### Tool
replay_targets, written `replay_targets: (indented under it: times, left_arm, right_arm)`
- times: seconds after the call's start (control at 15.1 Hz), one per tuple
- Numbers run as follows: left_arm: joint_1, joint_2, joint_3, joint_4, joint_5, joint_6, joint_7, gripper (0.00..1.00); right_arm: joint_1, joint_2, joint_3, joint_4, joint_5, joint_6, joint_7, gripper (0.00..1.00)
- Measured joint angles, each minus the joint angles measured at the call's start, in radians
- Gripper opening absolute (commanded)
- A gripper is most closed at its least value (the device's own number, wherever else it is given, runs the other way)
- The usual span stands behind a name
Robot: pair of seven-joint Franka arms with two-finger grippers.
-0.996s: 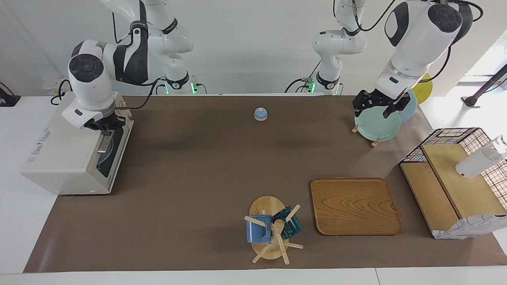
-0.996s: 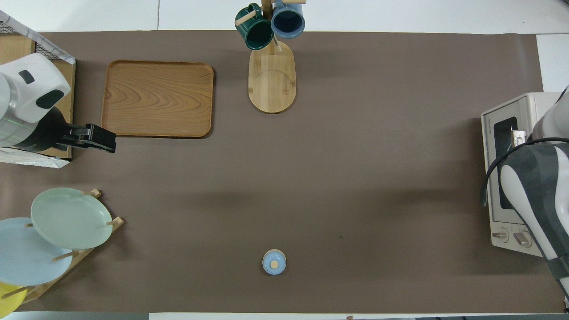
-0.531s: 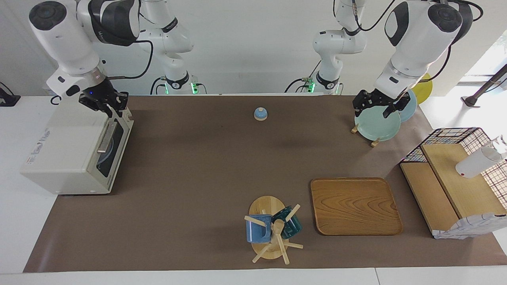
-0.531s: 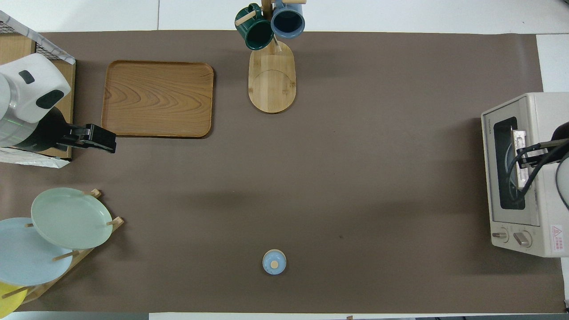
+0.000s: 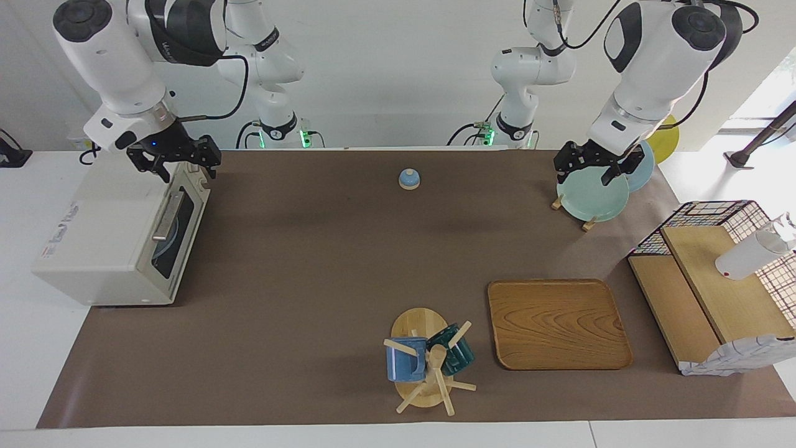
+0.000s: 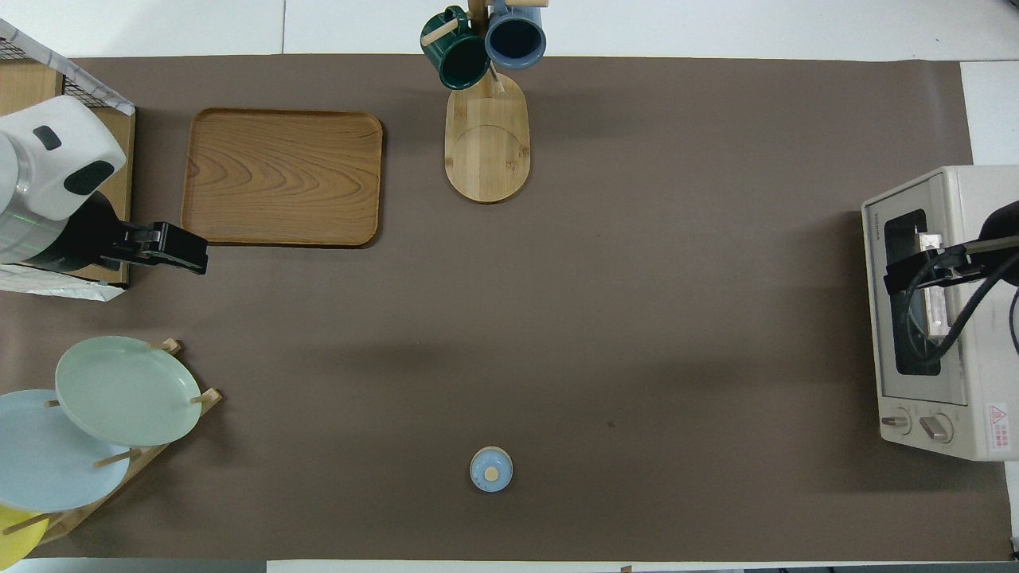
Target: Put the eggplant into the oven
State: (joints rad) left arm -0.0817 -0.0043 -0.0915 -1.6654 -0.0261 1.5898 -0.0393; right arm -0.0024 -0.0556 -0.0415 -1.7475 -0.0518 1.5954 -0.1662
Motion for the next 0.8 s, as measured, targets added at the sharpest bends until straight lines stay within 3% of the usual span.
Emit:
replay_targets:
  times: [0.8]
  left_arm:
    - [0.000, 0.000, 0.000, 0.000, 0.000, 0.000, 0.000, 1.00]
  right_arm:
    - [0.013, 0.001, 0.000, 0.006, -0.002, 0.003, 0.003, 1.00]
